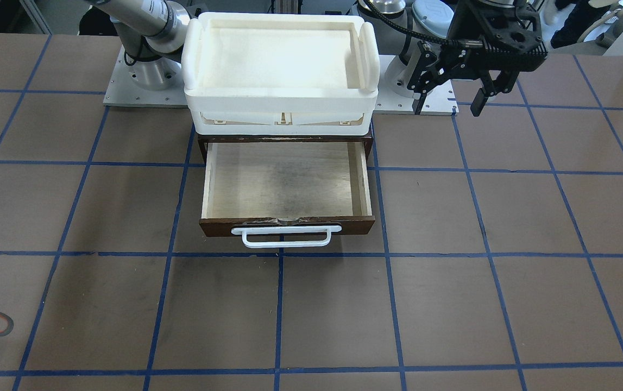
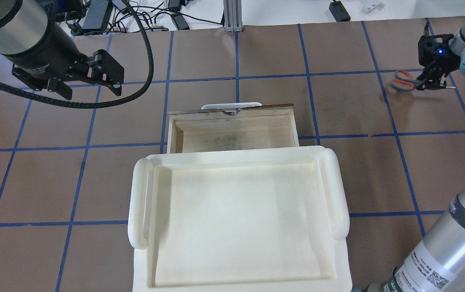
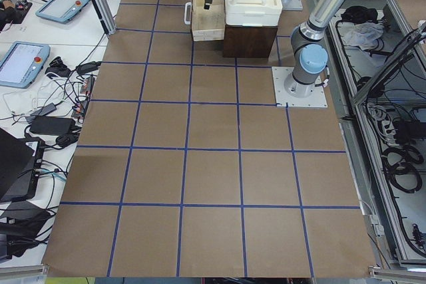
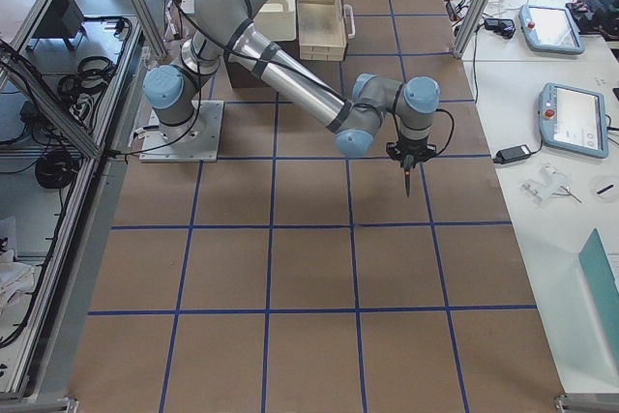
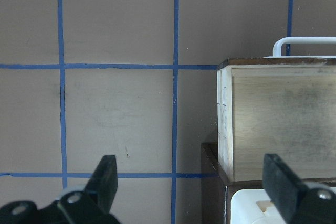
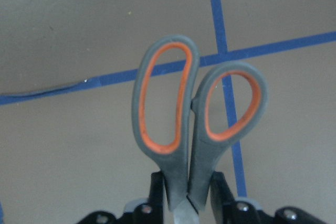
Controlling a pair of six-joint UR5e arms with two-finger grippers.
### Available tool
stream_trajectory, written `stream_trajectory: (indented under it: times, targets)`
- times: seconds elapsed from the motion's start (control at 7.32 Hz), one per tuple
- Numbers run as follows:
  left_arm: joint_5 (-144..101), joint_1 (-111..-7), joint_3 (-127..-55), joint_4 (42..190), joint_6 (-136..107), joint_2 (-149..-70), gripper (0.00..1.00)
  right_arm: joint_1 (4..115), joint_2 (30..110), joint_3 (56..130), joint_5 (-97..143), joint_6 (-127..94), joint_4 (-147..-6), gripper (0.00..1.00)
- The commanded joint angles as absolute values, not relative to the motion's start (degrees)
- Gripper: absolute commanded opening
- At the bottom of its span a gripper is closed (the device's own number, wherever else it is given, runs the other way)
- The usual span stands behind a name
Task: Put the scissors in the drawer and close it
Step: 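Carry the scissors with the right gripper over the open drawer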
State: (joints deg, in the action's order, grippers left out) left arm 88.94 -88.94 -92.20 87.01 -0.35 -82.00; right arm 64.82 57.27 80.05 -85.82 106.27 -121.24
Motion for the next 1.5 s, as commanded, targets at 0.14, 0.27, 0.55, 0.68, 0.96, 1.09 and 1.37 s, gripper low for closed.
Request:
stream_trajectory:
  times: [0.14,0.27,0.55,0.68,0.96,1.09,1.37]
  targets:
    - [88.9,-88.9,-92.2,87.0,-0.4,-82.0,1.00,72.9,66.3,80.3,-86.2,104.9,-112.0,0.00]
    - [88.9,-88.9,-92.2,87.0,-0.4,-82.0,1.00,76.7,69.1,80.4,-86.5,103.5,-109.8,0.00]
    - [88.9,-88.9,-92.2,87.0,-0.4,-82.0,1.00,84.9,72.5,80.6,-89.1,96.8,-104.5,0.00]
    - [88.9,-88.9,-92.2,87.0,-0.4,-82.0,1.00,89.5,73.2,80.7,-92.0,94.2,-104.2,0.00]
    - [88.9,-88.9,-92.3,87.2,-0.4,-82.0,1.00,96.4,73.4,80.8,-92.3,86.2,-102.6,0.00]
    - [88.9,-88.9,-92.6,87.0,-0.4,-81.8,1.00,100.2,73.4,80.8,-92.3,83.4,-101.9,0.00]
    - [88.9,-88.9,-92.8,87.0,-0.4,-81.7,1.00,106.4,73.2,80.8,-91.6,79.5,-101.3,0.00]
